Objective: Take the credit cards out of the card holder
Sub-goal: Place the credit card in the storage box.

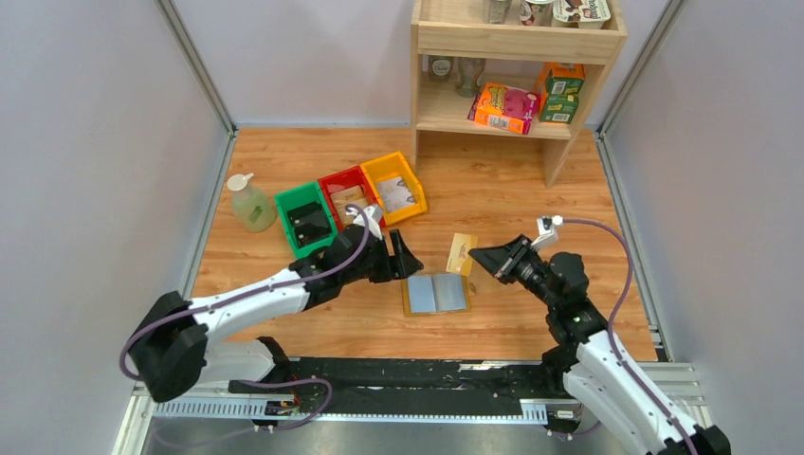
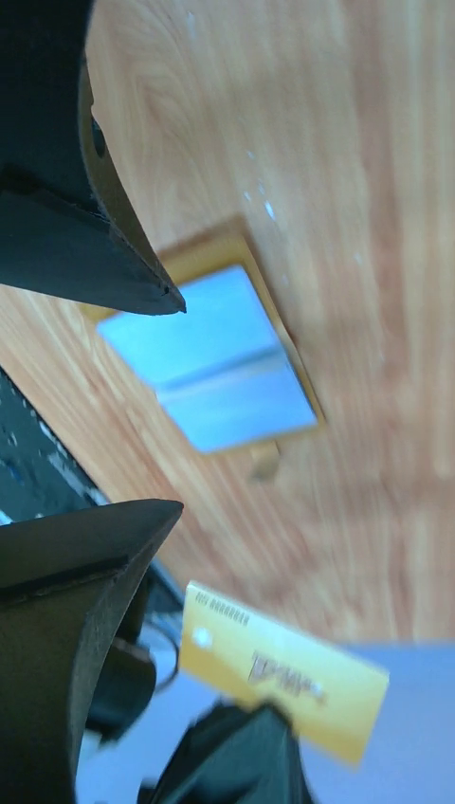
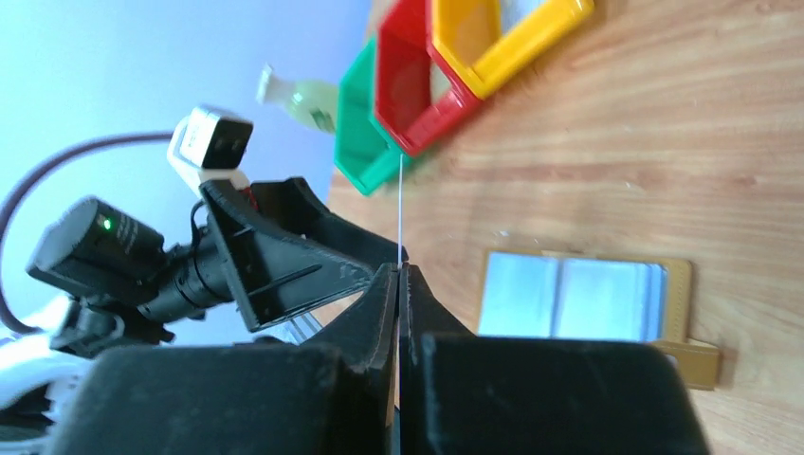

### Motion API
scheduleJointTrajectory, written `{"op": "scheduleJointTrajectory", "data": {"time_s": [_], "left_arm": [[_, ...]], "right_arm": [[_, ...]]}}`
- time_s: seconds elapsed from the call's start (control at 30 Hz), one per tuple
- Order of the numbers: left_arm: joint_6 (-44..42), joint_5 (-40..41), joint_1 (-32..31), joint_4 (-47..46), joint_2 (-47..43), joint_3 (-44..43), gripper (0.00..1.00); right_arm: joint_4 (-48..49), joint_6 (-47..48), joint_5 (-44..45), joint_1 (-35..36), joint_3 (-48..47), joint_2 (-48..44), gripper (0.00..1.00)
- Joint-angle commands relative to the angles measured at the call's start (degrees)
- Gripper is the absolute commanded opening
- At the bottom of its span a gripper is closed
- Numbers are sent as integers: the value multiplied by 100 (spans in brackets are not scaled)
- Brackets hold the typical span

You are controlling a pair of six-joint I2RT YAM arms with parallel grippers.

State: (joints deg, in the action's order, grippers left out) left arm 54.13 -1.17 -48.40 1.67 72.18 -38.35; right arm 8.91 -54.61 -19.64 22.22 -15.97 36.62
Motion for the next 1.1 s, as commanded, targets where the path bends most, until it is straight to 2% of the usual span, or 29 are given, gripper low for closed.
{"op": "scheduleJointTrajectory", "data": {"time_s": [0.0, 0.1, 0.2, 0.47, 0.6, 0.8, 1.07], "left_arm": [[307, -6, -20, -1317, -898, 494, 79], [642, -50, -38, -2256, -1311, 951, 79], [968, -138, -81, -2698, -1356, 1014, 78], [1565, 81, -547, -3743, -653, 829, 78], [1978, 626, -758, -4208, -416, 1013, 76], [2242, 785, -899, -4421, -161, 891, 73], [2936, 1093, -1075, -4579, 181, 934, 66]], "right_arm": [[-381, -725, 811, 81, 58, -786, 0], [-285, -1068, 1154, 230, 146, -1121, 0], [-22, -1367, 1453, 423, 269, -1289, 0], [374, -1482, 2569, 1275, 313, -1219, 0], [559, -1482, 2877, 1575, 305, -1061, 0], [981, -1579, 2966, 1760, 366, -753, 0], [1060, -1605, 3124, 1830, 410, -753, 0]]}}
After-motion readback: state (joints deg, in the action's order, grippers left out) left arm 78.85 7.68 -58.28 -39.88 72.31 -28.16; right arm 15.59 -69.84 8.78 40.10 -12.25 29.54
